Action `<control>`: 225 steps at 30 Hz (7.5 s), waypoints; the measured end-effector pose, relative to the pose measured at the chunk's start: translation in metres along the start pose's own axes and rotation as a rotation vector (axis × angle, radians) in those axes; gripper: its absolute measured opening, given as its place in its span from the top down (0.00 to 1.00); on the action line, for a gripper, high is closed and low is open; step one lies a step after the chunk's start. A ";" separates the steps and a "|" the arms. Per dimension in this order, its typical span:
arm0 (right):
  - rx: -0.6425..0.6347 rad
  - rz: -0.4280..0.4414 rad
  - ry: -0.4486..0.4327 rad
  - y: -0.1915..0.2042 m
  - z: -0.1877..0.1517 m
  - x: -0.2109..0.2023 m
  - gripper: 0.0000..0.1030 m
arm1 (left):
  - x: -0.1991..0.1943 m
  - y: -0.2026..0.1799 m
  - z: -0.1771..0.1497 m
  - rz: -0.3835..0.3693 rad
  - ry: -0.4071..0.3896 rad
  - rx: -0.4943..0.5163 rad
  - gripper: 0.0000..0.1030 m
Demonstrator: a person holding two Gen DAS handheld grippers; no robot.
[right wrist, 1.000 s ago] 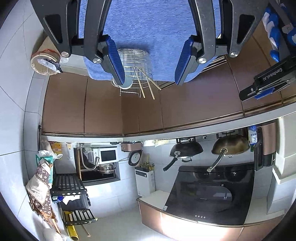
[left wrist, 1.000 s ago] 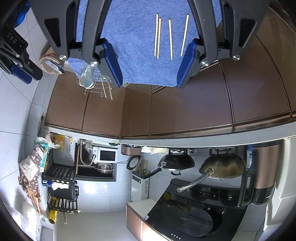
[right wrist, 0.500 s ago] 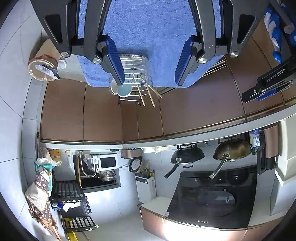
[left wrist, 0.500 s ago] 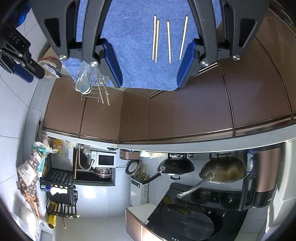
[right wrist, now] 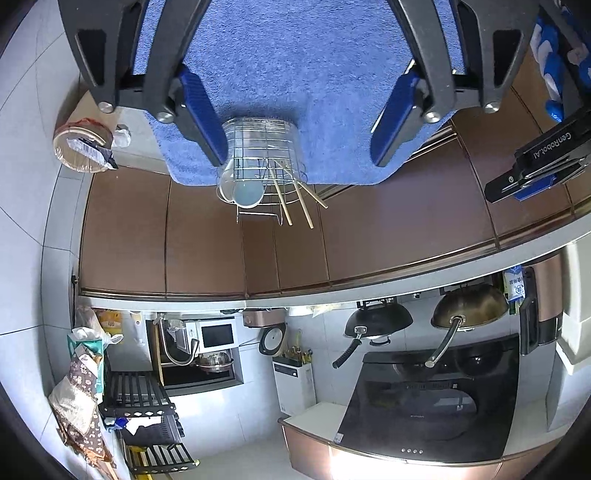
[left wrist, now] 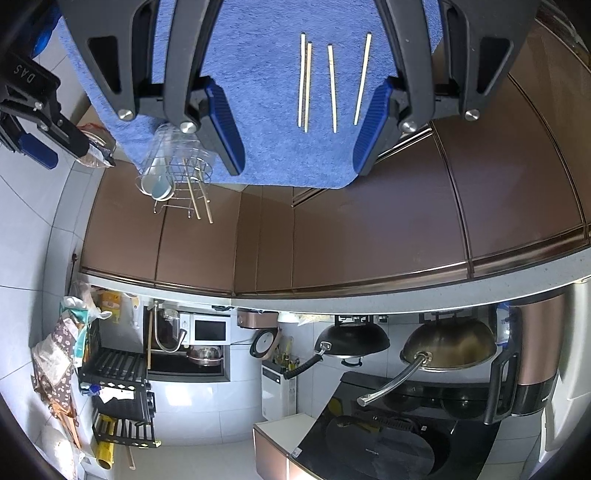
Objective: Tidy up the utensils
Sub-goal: 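Withdraw both tools from the holder back over the towel, then lower both tools onto the remaining bamboo chopsticks on the towel, then close the left tool on one chopstick while the right tool closes on another, then carry both chopsticks into the wire holder and open both tools, then withdraw both tools from the holder back over the towel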
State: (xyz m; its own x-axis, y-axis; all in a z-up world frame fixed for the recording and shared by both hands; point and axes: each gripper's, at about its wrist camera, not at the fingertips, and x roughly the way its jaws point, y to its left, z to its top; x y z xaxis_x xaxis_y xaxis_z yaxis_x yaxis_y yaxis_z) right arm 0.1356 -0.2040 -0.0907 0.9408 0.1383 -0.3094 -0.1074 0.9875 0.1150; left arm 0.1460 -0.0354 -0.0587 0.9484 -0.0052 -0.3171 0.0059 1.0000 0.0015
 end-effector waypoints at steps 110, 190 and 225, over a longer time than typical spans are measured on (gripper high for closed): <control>-0.201 0.328 0.911 0.123 -0.069 0.338 0.94 | 0.348 0.080 -0.090 -0.107 1.004 -0.106 0.93; 0.039 0.142 -0.272 -0.063 0.097 0.081 0.53 | 0.111 -0.043 0.090 -0.165 -0.201 -0.198 0.54; 0.026 0.254 -0.090 0.016 0.033 -0.044 0.00 | -0.072 0.033 0.027 -0.002 -0.168 -0.034 0.42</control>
State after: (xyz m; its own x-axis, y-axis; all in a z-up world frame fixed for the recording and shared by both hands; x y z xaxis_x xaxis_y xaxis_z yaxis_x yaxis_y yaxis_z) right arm 0.1027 -0.1970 -0.0442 0.9098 0.3730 -0.1822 -0.3364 0.9196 0.2027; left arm 0.0868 -0.0020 -0.0102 0.9881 -0.0052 -0.1536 0.0003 0.9995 -0.0319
